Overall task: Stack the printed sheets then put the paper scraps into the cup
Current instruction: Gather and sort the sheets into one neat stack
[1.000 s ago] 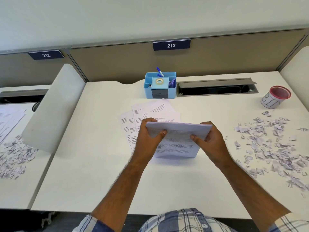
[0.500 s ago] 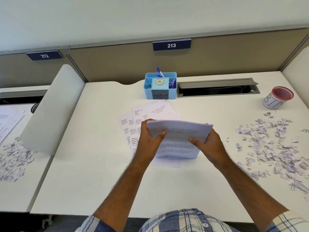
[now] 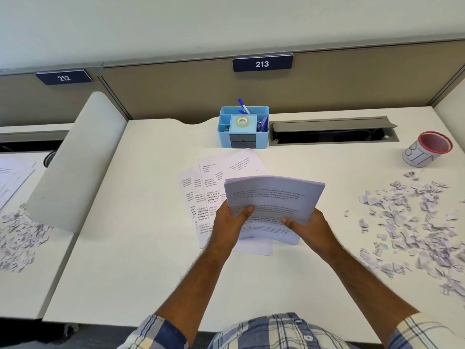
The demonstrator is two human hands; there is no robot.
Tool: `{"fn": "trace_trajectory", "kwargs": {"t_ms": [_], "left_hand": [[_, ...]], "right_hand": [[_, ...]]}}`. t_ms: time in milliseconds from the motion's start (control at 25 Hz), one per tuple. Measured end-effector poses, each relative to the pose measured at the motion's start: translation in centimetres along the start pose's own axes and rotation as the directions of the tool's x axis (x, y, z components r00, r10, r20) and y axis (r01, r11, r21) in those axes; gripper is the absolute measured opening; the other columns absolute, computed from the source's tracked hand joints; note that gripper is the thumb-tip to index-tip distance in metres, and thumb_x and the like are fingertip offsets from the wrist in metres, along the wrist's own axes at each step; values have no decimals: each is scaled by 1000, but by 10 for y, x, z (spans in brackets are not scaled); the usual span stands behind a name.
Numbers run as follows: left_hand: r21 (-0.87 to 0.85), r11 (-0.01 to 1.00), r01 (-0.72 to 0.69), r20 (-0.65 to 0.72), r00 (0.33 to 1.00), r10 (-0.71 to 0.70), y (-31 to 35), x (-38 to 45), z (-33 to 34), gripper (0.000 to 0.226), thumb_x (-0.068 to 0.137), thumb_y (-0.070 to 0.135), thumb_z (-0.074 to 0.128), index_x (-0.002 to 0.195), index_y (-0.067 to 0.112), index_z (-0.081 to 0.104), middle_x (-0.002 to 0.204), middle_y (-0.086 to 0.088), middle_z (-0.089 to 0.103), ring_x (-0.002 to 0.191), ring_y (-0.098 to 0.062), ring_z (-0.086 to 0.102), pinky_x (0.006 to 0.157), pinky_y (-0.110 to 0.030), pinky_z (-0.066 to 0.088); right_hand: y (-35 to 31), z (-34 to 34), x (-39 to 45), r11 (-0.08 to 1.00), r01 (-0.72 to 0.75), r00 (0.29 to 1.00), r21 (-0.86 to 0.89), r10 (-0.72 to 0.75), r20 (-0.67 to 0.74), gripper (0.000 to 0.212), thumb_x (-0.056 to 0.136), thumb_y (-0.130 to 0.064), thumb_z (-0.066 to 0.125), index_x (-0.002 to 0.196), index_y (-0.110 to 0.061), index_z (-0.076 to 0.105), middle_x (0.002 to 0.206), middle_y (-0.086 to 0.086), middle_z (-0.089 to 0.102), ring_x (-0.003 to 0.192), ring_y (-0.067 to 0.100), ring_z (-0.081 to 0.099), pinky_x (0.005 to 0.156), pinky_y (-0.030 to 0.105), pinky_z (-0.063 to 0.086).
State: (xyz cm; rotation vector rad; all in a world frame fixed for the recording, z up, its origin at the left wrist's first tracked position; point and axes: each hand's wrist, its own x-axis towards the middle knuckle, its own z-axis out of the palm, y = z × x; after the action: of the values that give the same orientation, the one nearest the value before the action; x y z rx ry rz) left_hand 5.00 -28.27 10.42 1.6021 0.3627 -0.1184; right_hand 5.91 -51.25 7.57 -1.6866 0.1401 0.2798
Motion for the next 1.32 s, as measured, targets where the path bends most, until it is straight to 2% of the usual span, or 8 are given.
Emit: {"fn": "trace_trajectory", "kwargs": {"t_ms": [320, 440, 560, 720, 840, 1000, 1120, 1320], "left_hand": [[-94, 992, 89, 23, 996, -87, 3, 20, 12, 38, 91, 17, 81, 126, 18, 66, 116, -1, 79, 103, -24, 77, 87, -44, 64], [-93, 980, 174, 34, 985, -172, -6, 35, 14, 42, 91, 19, 82, 127, 21, 61, 120, 0, 77, 104, -21, 77, 90, -45, 64], [-92, 969, 229, 5, 973, -230, -19, 54, 7, 39, 93, 16, 78, 125, 23, 56, 128, -4, 72, 111, -20, 73, 97, -44, 61], [111, 969, 222, -152, 967, -204, -41, 74, -14, 53, 91, 14, 80, 133, 20, 50, 135, 2, 62, 124, -18, 61, 105, -36, 51], [244, 940, 239, -281, 945, -168, -63, 86, -29, 66, 87, 14, 83, 139, 16, 43, 137, -4, 55, 127, -25, 57, 112, -45, 47], [190, 928, 320, -313, 916, -252, -69, 95, -33, 66, 87, 15, 83, 138, 17, 42, 137, -8, 58, 123, -25, 60, 105, -39, 50], [213, 908, 361, -331, 901, -280, -63, 103, -29, 64, 87, 18, 83, 138, 14, 45, 133, -4, 57, 118, -20, 58, 94, -29, 45], [167, 885, 435, -309, 875, -372, -64, 124, -23, 68, 79, 22, 90, 134, 11, 53, 124, -3, 65, 111, -22, 65, 99, -36, 54]], "right_hand": [[13, -15, 19, 997, -59, 998, -47, 59, 8, 39, 83, -22, 84, 119, -18, 69, 108, -7, 77, 92, 11, 76, 80, 29, 62], [23, -24, 25, 995, -92, 996, -32, 91, -13, 38, 83, -21, 84, 117, -19, 69, 106, -8, 78, 93, 12, 76, 81, 31, 61], [31, -33, 30, 994, -105, 994, -39, 104, -29, 37, 85, -18, 82, 119, -19, 68, 106, -11, 78, 94, 7, 75, 76, 21, 58], [39, -40, 37, 985, -156, 987, -66, 154, -47, 29, 88, -15, 79, 107, -32, 65, 97, -29, 73, 88, -7, 71, 74, 15, 52], [45, -44, 42, 982, -174, 984, -73, 170, -62, 31, 88, -13, 79, 106, -33, 65, 99, -27, 72, 88, -11, 69, 74, 11, 52], [56, -44, 48, 972, -218, 975, -90, 212, -74, 34, 87, -14, 79, 116, -26, 65, 105, -17, 73, 88, -7, 71, 83, 27, 54], [58, -41, 52, 968, -227, 972, -106, 218, -88, 36, 88, -13, 79, 119, -23, 64, 104, -15, 72, 90, -3, 69, 83, 29, 52], [60, -40, 57, 964, -231, 971, -130, 220, -93, 35, 88, -14, 79, 119, -24, 64, 103, -13, 72, 94, 3, 68, 83, 31, 52]]}}
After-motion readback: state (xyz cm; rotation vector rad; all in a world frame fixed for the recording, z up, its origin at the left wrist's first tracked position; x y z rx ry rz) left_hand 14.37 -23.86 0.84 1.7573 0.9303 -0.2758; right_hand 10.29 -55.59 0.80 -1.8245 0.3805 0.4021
